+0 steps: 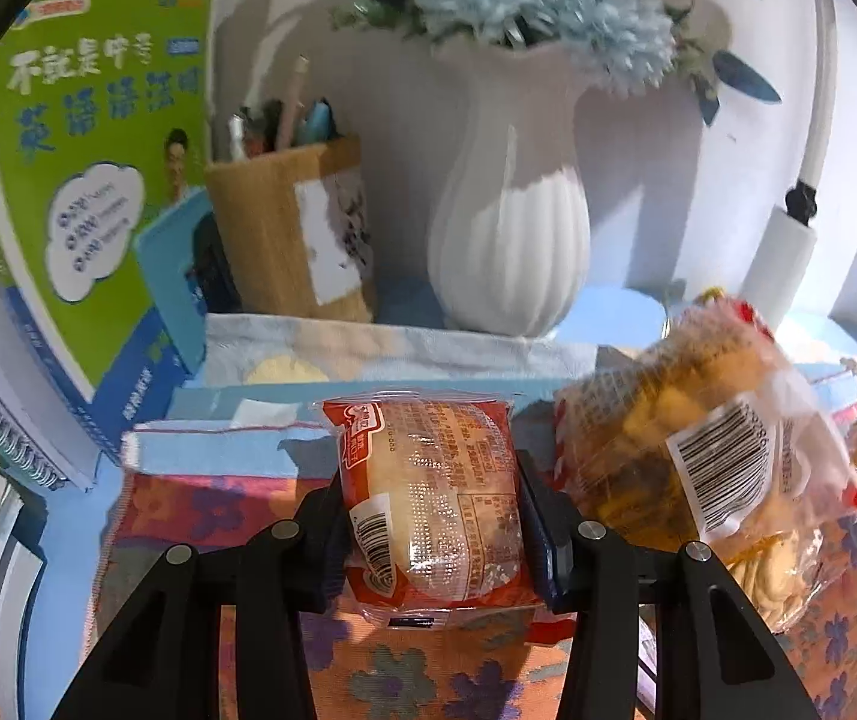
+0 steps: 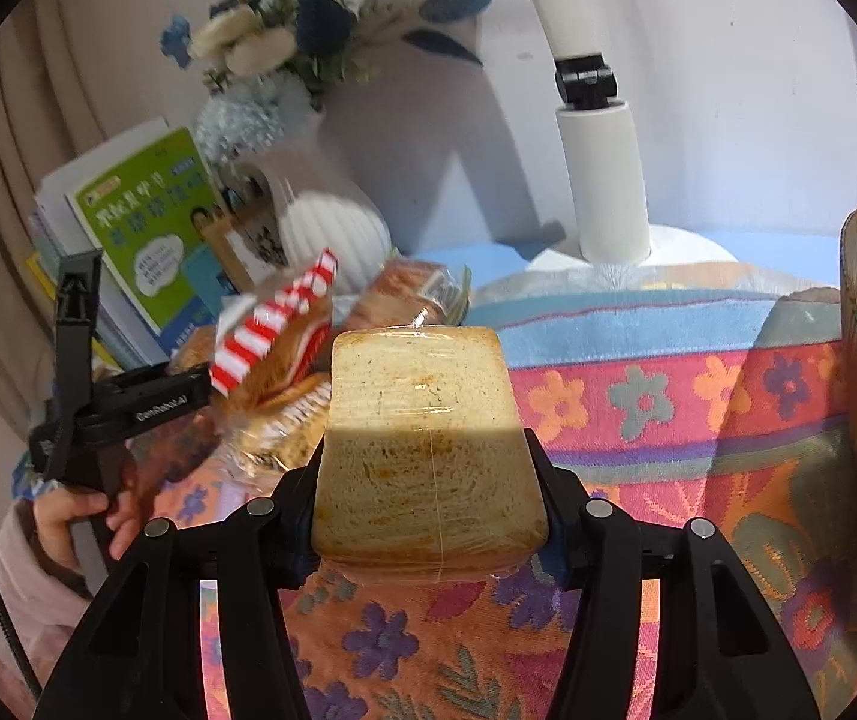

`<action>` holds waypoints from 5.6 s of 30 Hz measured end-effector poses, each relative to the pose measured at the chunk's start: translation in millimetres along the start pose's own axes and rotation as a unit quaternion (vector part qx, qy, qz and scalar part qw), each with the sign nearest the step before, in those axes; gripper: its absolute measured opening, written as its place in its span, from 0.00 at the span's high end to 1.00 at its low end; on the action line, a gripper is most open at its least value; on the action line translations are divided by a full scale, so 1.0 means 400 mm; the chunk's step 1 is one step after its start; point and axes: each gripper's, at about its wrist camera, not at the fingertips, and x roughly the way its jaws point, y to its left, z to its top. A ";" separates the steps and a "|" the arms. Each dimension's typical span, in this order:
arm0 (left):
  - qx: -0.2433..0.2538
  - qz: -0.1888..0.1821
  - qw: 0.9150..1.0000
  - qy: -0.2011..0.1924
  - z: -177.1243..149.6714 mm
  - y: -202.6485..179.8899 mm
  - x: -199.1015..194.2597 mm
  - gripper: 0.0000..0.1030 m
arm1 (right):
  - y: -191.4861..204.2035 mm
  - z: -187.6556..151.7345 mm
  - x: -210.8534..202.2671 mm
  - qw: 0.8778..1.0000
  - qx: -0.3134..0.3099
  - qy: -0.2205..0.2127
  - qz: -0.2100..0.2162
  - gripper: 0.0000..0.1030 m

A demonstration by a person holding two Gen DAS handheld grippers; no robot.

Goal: Organize snacks
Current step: 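Grasp the orange-labelled bun packet with the left tool while the right tool grasps the sliced bread loaf, then carry the bun packet and bread loaf over the amber bowl and lower them in, then open both tools and move them back over the remaining biscuit bags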

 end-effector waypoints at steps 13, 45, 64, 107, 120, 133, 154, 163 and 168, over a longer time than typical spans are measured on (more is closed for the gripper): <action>-0.130 0.063 0.990 -0.003 -0.021 0.109 -0.016 0.56 | 0.009 0.000 -0.010 0.999 -0.006 -0.015 0.031 0.47; 0.031 -0.101 0.994 0.020 0.174 -0.721 -0.357 0.56 | -0.300 0.260 -0.535 0.992 0.033 -0.069 -0.098 0.47; 0.102 -0.149 0.980 0.089 0.049 -0.955 -0.292 0.56 | -0.410 0.224 -0.493 0.990 0.078 -0.027 -0.117 0.47; 0.153 -0.225 0.958 0.094 0.035 -1.041 -0.362 0.18 | -0.391 0.235 -0.524 0.987 0.101 -0.019 -0.125 0.13; 0.115 -0.173 0.974 0.092 0.059 -0.956 -0.362 0.07 | -0.381 0.247 -0.565 0.979 0.170 -0.054 -0.096 0.10; 0.040 -0.126 0.987 0.091 0.087 -0.655 -0.356 0.07 | -0.195 0.264 -0.470 0.985 0.158 -0.056 -0.040 0.01; -0.093 -0.048 0.984 0.145 -0.129 -0.168 -0.153 0.07 | 0.139 0.071 0.049 0.990 0.081 0.107 0.033 0.01; -0.040 0.030 0.992 0.114 -0.184 -0.234 -0.080 0.00 | 0.130 0.024 0.196 0.994 0.035 0.086 0.063 0.00; -0.036 0.032 0.992 0.114 -0.188 -0.238 -0.084 0.00 | 0.107 0.027 0.194 0.992 0.059 0.074 0.087 0.00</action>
